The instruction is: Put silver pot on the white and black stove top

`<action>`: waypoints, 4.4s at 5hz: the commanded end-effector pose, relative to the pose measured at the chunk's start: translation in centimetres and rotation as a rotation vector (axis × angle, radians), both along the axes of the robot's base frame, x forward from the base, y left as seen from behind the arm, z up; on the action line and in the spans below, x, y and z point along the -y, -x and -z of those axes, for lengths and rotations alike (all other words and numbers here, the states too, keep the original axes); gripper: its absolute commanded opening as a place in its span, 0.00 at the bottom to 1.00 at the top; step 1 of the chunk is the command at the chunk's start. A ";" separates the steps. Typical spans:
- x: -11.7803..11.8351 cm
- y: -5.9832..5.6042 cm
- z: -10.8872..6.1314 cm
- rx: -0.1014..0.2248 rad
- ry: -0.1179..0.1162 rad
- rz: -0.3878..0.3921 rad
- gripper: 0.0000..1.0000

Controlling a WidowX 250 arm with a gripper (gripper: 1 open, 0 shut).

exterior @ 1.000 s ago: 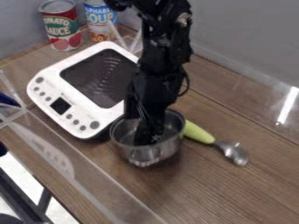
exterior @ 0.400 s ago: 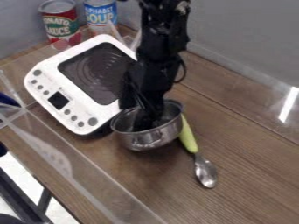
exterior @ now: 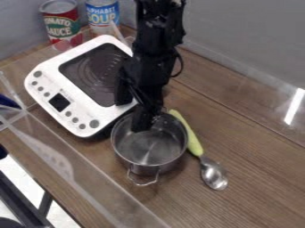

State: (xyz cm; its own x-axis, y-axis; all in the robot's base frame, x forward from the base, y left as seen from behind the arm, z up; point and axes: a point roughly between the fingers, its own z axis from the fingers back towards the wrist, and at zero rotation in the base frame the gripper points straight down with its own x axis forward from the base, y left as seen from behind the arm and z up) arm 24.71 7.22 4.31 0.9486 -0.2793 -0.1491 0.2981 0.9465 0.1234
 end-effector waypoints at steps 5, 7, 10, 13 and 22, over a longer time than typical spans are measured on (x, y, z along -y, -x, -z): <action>2.0 1.5 -0.5 0.019 0.002 -0.258 1.00; 1.7 1.2 -0.1 0.025 0.006 -0.314 1.00; 0.0 1.5 -0.2 0.031 0.023 -0.340 1.00; 1.5 1.8 -0.4 0.030 0.036 -0.333 0.00; 2.7 -3.2 -11.6 0.082 -0.084 -0.275 1.00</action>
State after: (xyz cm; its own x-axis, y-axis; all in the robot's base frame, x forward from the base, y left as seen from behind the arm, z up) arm 27.89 4.53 14.30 0.9902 0.0096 -0.1392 0.0187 0.9795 0.2006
